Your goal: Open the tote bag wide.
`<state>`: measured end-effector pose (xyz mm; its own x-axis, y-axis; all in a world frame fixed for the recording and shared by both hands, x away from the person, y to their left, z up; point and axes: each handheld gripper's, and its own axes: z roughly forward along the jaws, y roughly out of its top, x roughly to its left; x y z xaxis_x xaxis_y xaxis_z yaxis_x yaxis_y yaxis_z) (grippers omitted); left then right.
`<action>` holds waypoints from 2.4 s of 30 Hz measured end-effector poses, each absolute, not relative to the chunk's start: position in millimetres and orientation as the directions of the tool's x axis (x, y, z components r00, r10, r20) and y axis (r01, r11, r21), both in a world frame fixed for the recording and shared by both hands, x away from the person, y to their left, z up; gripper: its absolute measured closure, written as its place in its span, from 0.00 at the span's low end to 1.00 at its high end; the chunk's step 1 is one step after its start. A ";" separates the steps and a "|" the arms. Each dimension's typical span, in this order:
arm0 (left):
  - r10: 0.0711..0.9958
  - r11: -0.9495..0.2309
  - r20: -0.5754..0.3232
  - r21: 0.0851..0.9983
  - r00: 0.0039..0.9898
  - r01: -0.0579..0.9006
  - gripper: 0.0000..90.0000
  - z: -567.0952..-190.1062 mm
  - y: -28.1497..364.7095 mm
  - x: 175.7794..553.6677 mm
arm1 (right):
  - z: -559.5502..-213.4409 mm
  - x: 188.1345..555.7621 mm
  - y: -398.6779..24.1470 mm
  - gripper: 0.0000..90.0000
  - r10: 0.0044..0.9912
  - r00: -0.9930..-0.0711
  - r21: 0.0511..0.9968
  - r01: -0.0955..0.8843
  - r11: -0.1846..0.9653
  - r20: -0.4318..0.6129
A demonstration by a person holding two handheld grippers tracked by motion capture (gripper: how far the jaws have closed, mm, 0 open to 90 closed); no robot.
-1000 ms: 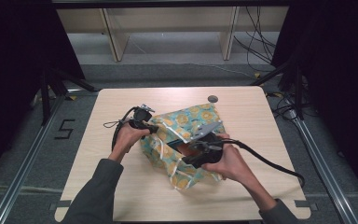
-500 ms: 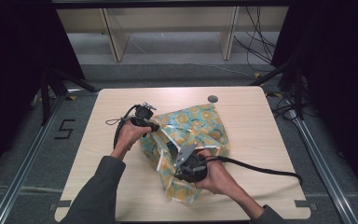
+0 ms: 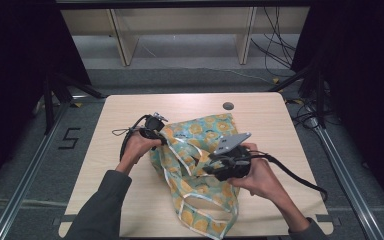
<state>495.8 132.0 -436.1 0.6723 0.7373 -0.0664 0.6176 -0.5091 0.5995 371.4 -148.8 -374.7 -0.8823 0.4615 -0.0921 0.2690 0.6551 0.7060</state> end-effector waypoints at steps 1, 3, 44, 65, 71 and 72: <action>0.737 -0.511 -0.064 0.599 0.673 0.616 0.94 -435.6 132.1 495.5 | -377.0 372.3 -151.5 0.51 0.488 -0.866 0.685 0.288 0.670 -0.113; 0.734 -0.513 -0.066 0.598 0.676 0.616 0.94 -435.1 131.7 495.9 | -398.6 371.7 -146.8 0.45 0.451 -0.889 0.649 0.295 0.702 -0.084; 0.507 -0.668 0.085 0.667 0.858 0.329 0.61 -379.3 53.7 420.8 | -434.7 504.1 -195.5 1.00 0.758 -0.643 0.739 0.562 0.372 0.108; 0.432 -0.789 0.198 0.556 0.880 0.263 0.45 -408.0 32.0 446.2 | -432.4 498.9 -202.8 0.98 0.734 -0.663 0.732 0.572 0.370 0.146; 0.414 -0.798 0.147 0.534 0.898 0.280 0.78 -432.9 26.2 466.9 | -431.4 496.4 -203.9 0.98 0.719 -0.681 0.729 0.561 0.392 0.138; 0.414 -0.798 0.147 0.534 0.898 0.280 0.90 -432.9 26.2 466.9 | -431.4 496.4 -203.9 0.98 0.719 -0.681 0.729 0.561 0.392 0.138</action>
<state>466.9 26.2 -432.9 0.8984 0.4139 0.1471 0.2801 -0.7977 0.5341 496.4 -203.9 -431.4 -0.6810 0.7192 0.1378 0.5614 0.3920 0.7288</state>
